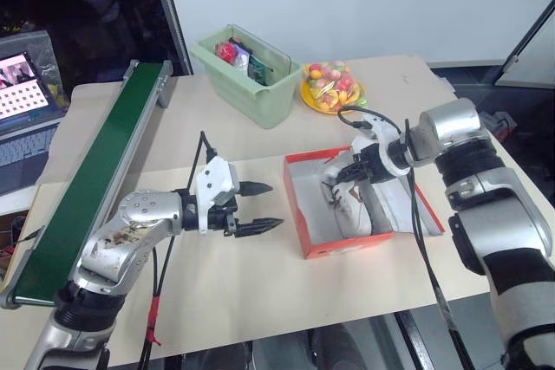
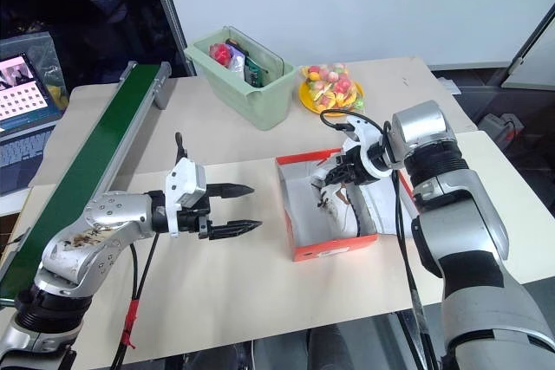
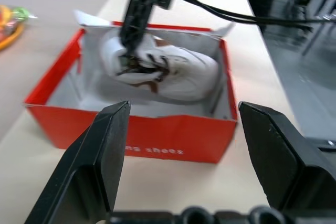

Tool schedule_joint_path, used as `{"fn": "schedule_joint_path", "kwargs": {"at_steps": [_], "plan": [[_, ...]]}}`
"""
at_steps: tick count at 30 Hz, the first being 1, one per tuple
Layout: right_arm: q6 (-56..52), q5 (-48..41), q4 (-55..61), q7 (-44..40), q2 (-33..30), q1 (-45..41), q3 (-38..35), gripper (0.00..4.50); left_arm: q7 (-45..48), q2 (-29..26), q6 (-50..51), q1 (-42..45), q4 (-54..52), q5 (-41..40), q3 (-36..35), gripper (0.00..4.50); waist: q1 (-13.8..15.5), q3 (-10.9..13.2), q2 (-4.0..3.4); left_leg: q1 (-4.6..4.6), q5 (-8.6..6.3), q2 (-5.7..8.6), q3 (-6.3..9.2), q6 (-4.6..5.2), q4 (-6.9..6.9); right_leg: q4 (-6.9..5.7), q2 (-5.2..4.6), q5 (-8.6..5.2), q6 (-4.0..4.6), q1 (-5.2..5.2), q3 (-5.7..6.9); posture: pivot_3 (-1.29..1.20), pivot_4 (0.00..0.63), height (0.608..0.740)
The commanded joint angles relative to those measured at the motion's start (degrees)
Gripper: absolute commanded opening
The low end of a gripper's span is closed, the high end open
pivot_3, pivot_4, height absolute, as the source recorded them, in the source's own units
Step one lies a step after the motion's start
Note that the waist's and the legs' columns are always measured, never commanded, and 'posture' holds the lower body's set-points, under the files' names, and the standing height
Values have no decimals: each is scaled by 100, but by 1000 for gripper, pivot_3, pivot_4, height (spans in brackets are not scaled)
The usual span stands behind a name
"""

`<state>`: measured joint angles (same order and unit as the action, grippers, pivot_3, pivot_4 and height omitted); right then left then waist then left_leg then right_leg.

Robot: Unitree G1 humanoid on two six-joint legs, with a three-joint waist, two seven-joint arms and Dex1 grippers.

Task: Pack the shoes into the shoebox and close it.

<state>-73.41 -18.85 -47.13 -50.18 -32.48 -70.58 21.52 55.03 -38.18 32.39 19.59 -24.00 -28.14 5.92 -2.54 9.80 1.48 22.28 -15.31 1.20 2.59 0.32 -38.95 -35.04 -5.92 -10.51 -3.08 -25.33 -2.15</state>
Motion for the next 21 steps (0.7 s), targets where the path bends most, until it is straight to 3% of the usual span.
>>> {"fn": "schedule_joint_path", "kwargs": {"at_steps": [1, 4, 13, 21], "plan": [[282, 214, -176, -123, 52, -143, -168, 1394, 79, -64, -183, 36, -210, 31, -11, 3519, -3, 0, 0, -1, 0, 0, 0, 0, 0, 0, 0, 0, 0, 1, 0, 0, 150, 740], [419, 354, -305, -125, 124, -101, -219, 1394, 63, -49, -201, 65, -191, 60, -8, 3519, -4, 0, 0, -7, 0, 0, 0, 0, 0, 0, 0, 0, 0, 7, 0, 0, 150, 740], [842, 673, -444, 81, 336, -231, -592, 4337, 53, -60, -208, 53, -203, 93, -6, 3572, -4, 0, 0, -8, 1, 0, 0, -2, 0, -2, 0, 0, 0, 8, 0, 0, 150, 740], [371, 583, 376, 108, 365, -783, -899, 4486, 103, -51, -322, 130, -29, 162, -11, 3572, -18, 0, -1, -8, 1, -1, 0, -3, 1, -6, 1, 0, 0, 1, -2, 0, 150, 740]]}}
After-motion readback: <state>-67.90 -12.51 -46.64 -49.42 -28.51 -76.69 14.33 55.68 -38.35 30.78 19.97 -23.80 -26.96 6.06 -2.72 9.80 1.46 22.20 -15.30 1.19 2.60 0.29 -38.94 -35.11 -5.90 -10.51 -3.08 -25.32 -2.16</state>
